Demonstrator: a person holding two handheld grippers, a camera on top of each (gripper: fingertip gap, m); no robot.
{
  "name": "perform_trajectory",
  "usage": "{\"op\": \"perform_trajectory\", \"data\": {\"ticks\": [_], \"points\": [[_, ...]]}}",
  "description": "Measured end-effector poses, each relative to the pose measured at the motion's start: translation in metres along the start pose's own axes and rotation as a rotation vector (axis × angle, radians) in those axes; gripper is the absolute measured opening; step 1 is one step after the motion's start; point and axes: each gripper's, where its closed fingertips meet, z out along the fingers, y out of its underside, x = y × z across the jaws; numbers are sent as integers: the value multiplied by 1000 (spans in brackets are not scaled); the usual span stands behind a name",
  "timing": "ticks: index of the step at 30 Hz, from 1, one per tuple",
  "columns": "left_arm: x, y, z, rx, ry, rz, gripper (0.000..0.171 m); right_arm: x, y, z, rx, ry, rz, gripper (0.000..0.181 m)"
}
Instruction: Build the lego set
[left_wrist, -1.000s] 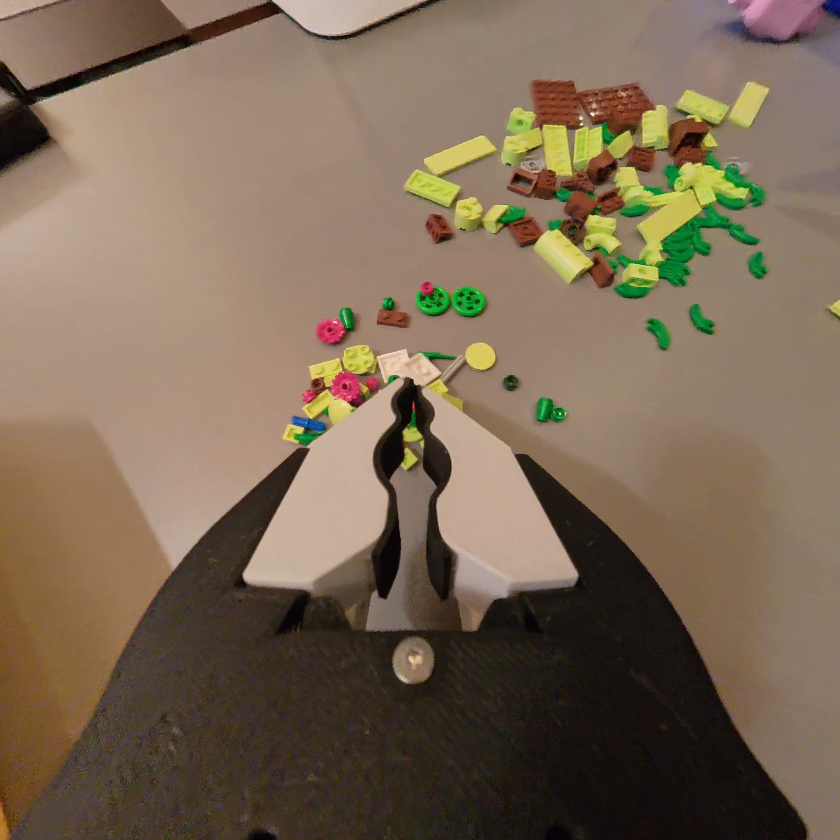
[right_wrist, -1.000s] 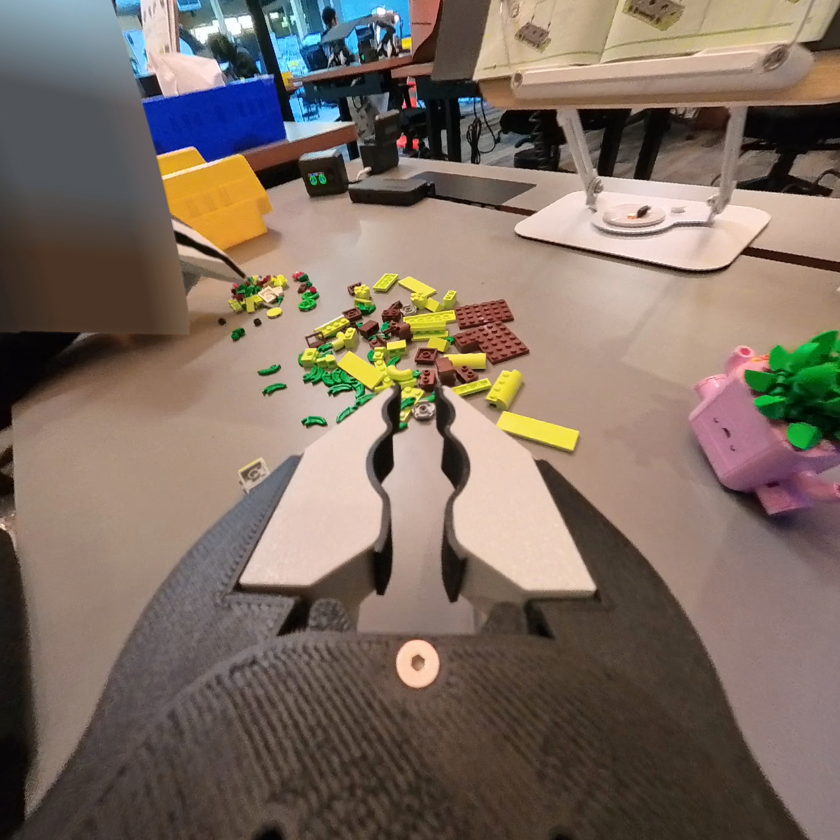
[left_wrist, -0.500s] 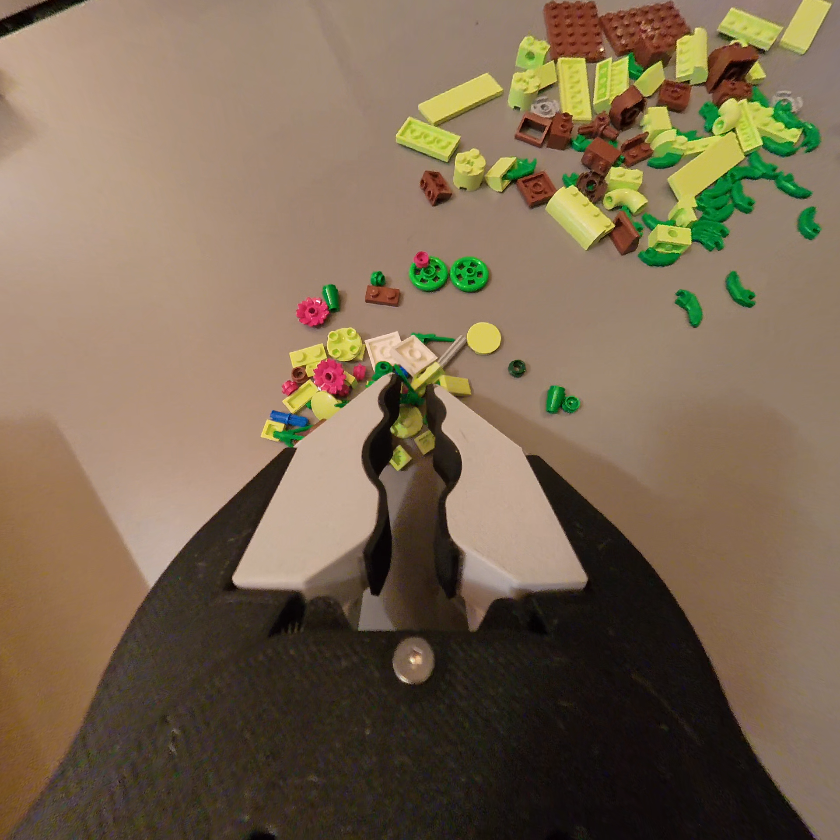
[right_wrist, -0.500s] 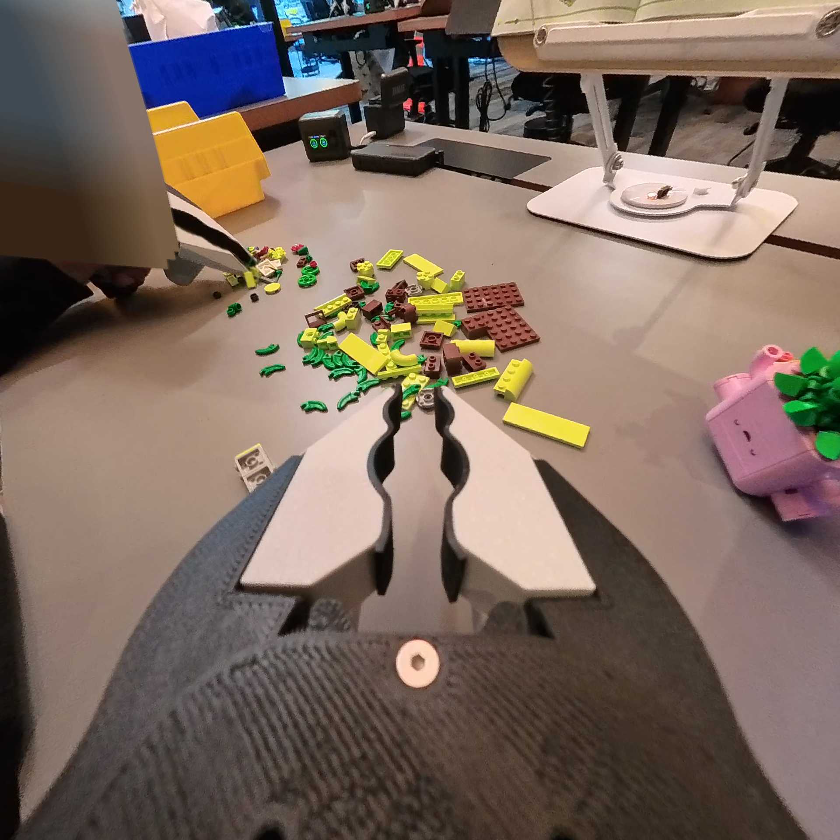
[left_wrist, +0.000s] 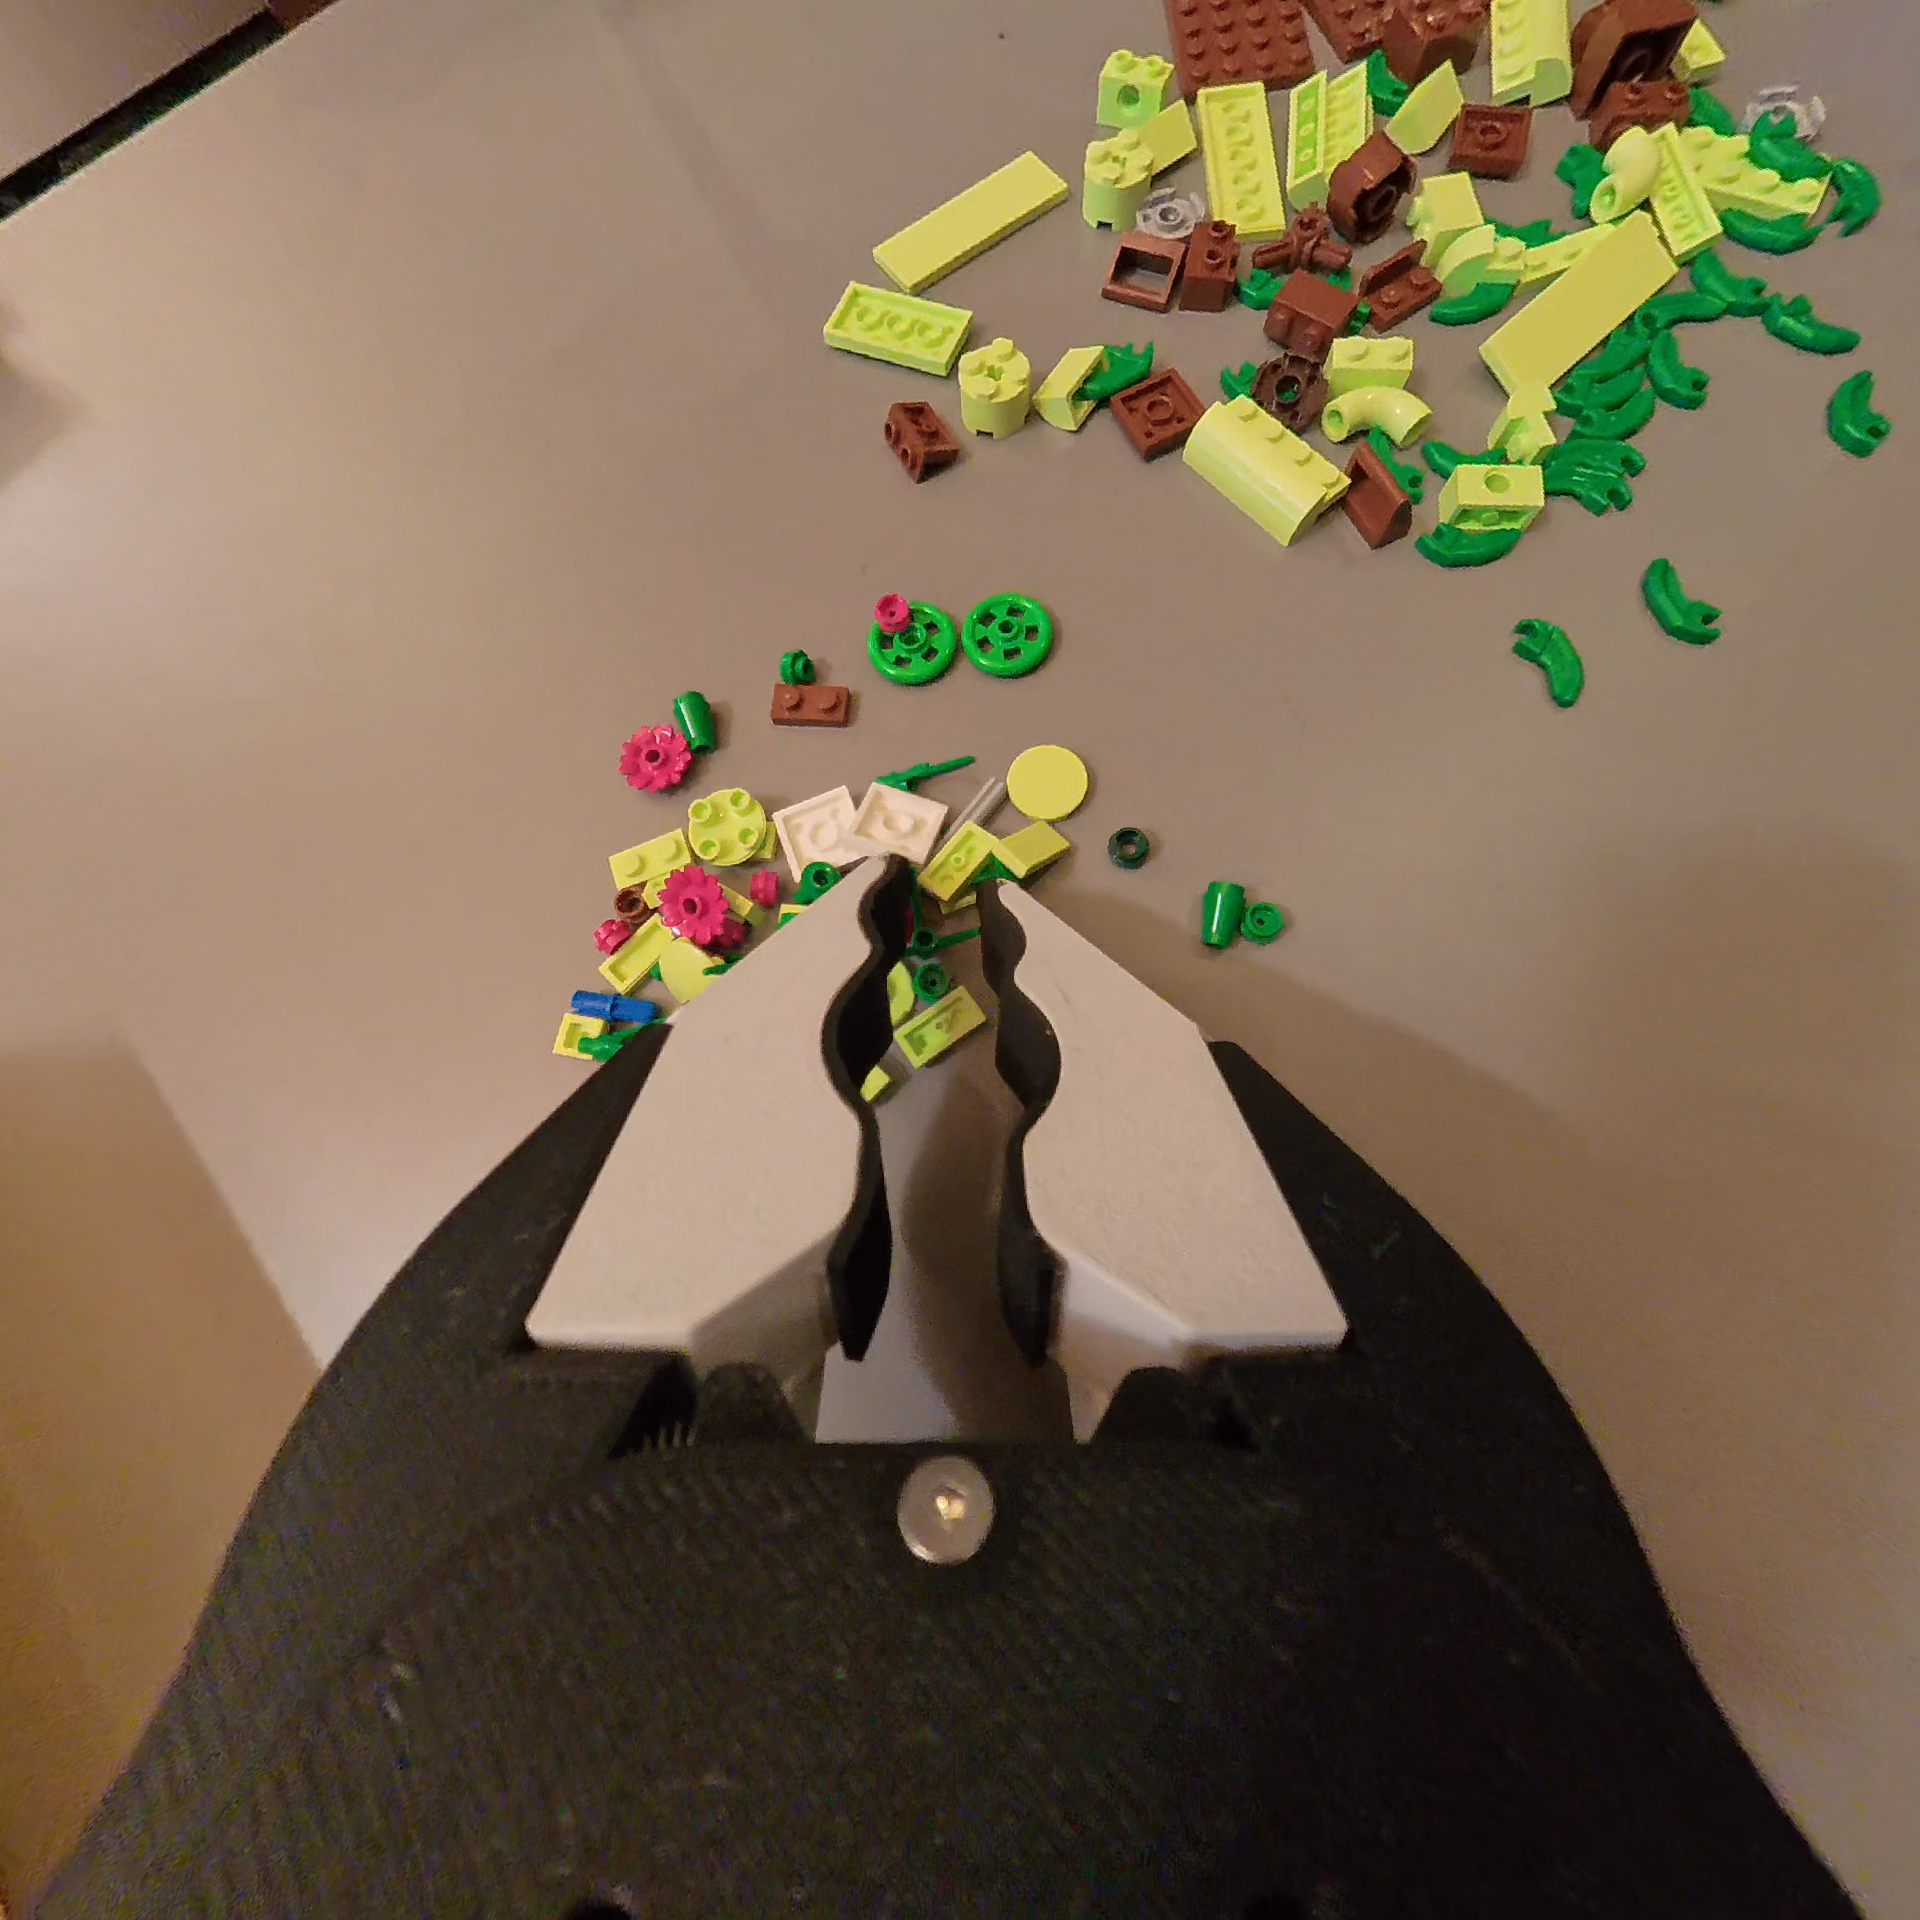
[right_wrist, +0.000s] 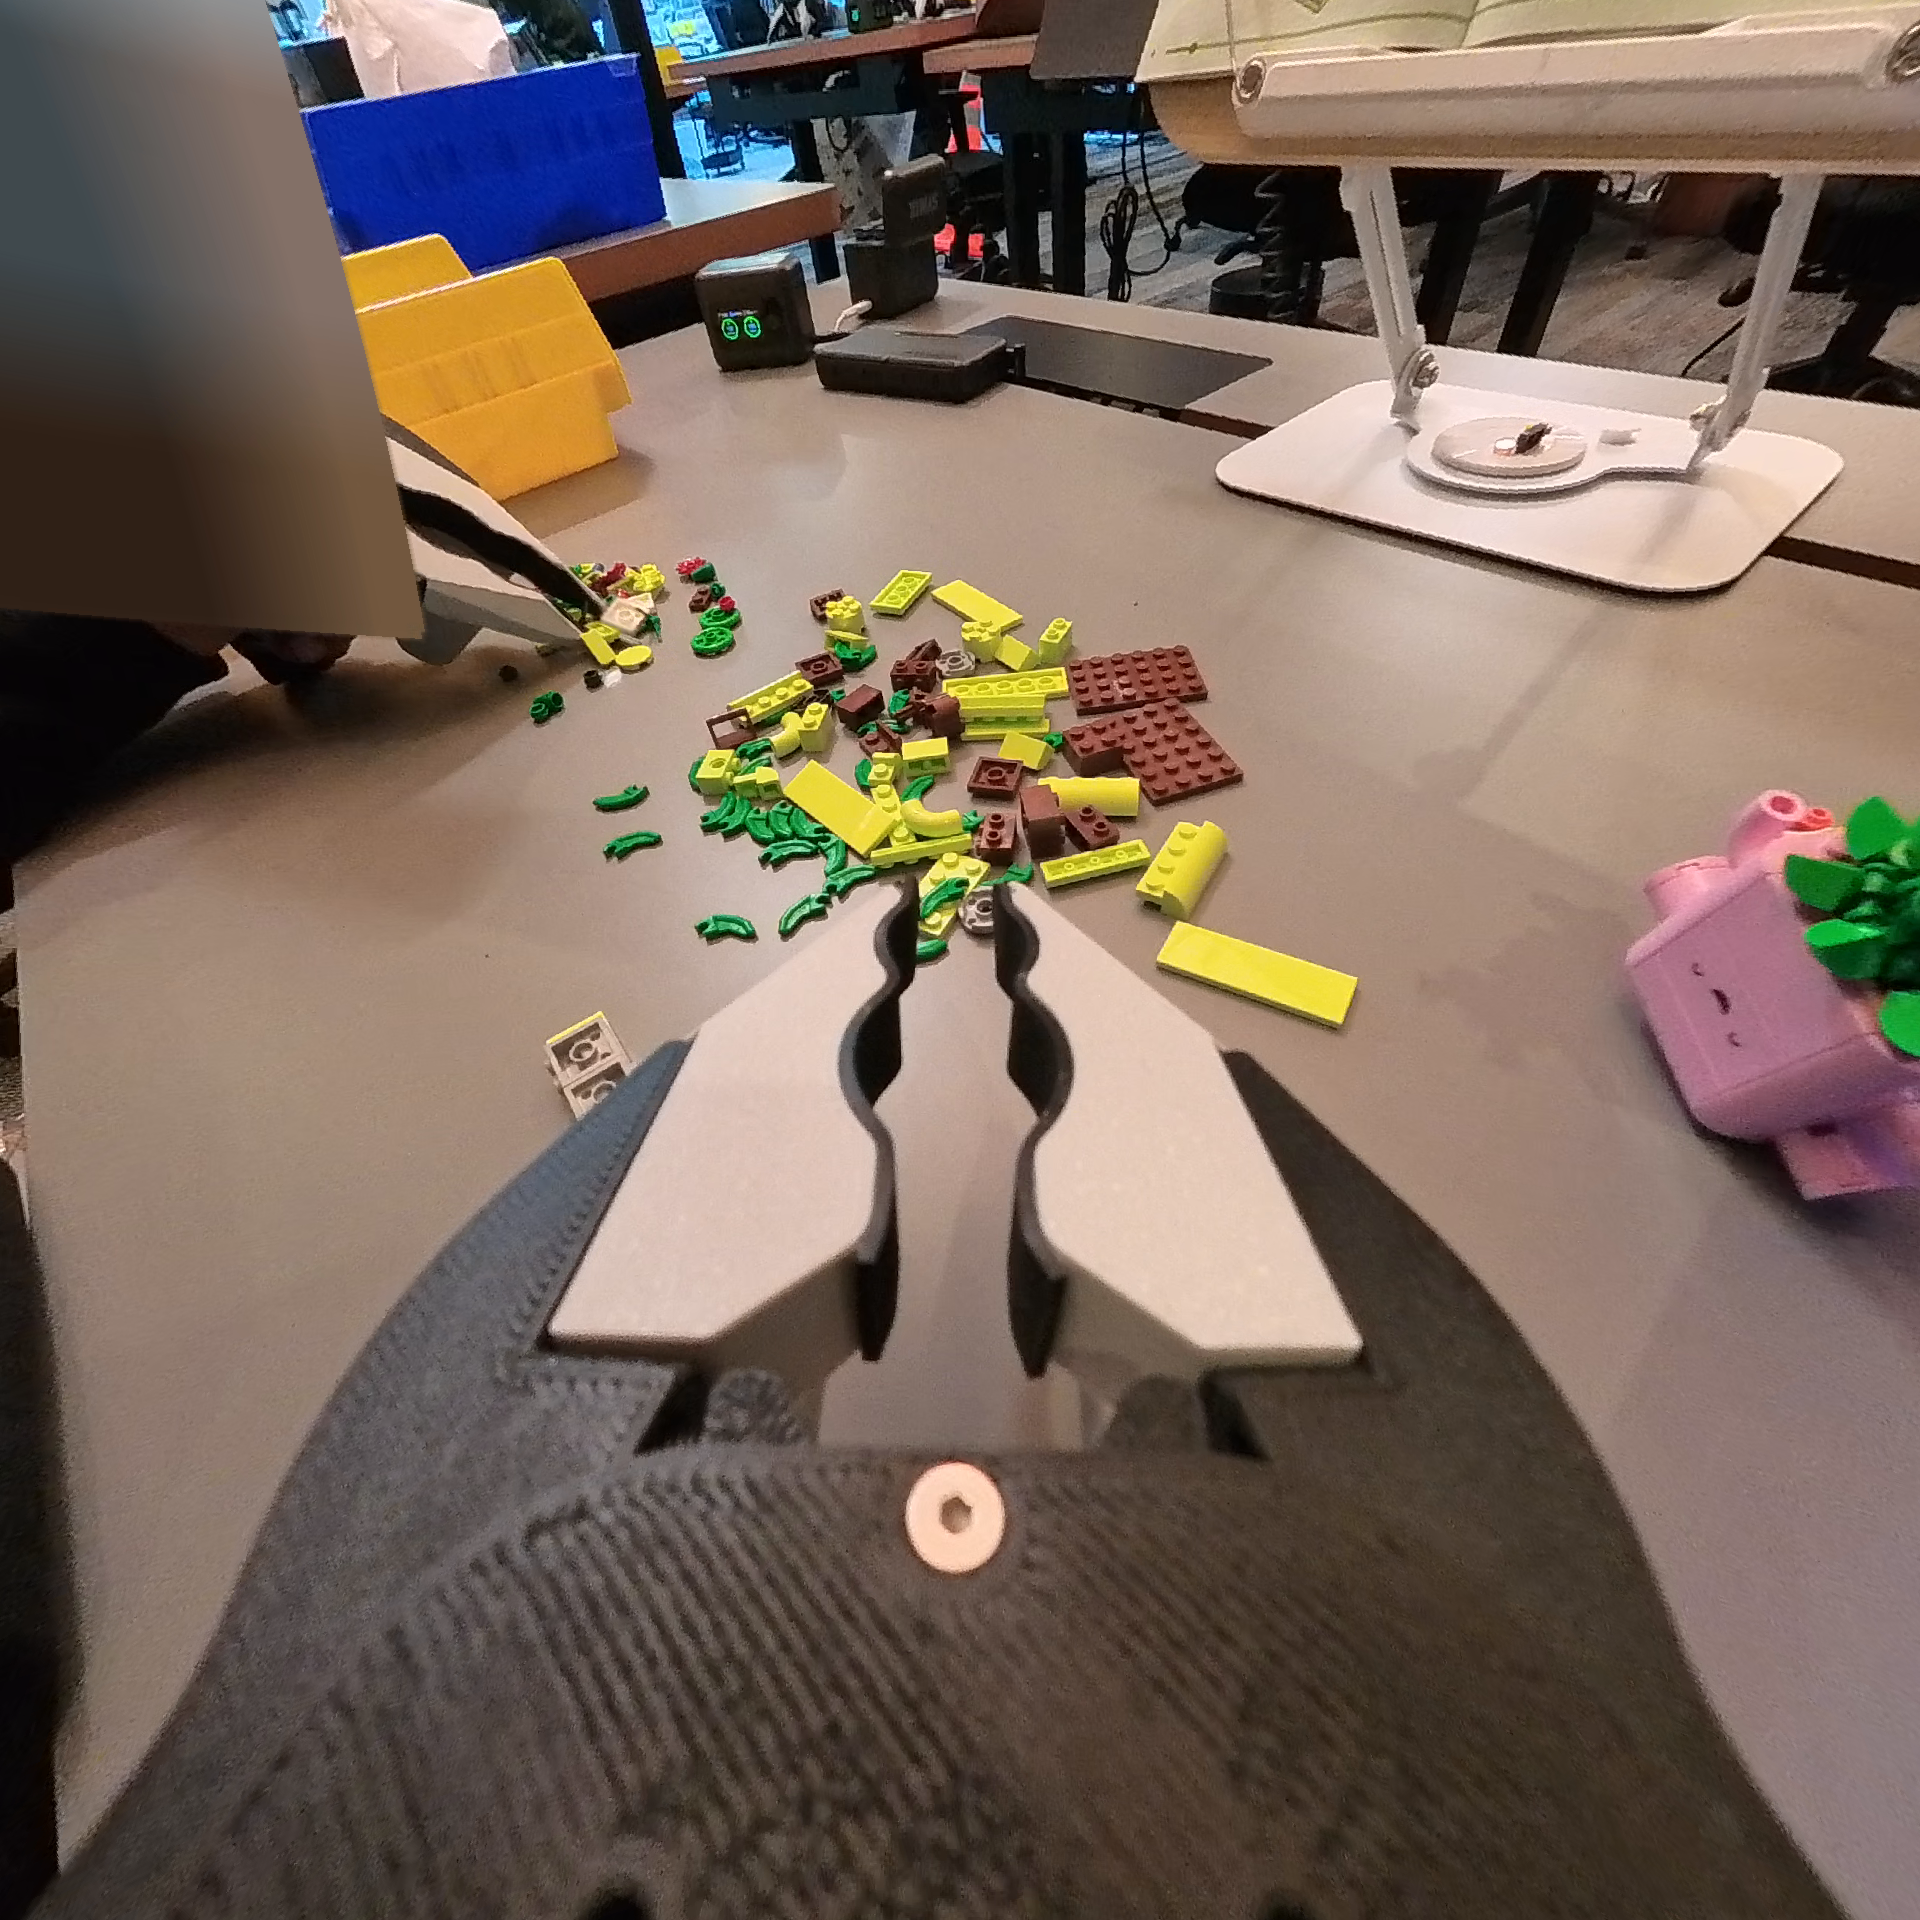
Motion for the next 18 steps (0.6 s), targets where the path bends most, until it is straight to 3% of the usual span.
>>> {"op": "perform_trajectory", "data": {"ticks": [3,4,13,15,18], "points": [[2,-2,-1,8,7,14,8,0,0,0,1,0,0,11],[3,-2,-2,12,8,14,0,0,0,0,1,0,-1,11],[-5,-8,-10,70,16,-61,0,0,0,0,2,-2,-2,11],[-6,-6,-8,58,14,-68,7,0,0,0,1,-2,-1,12],[-16,-8,-8,68,-62,-71,9,-1,0,0,0,-4,-2,12]]}}
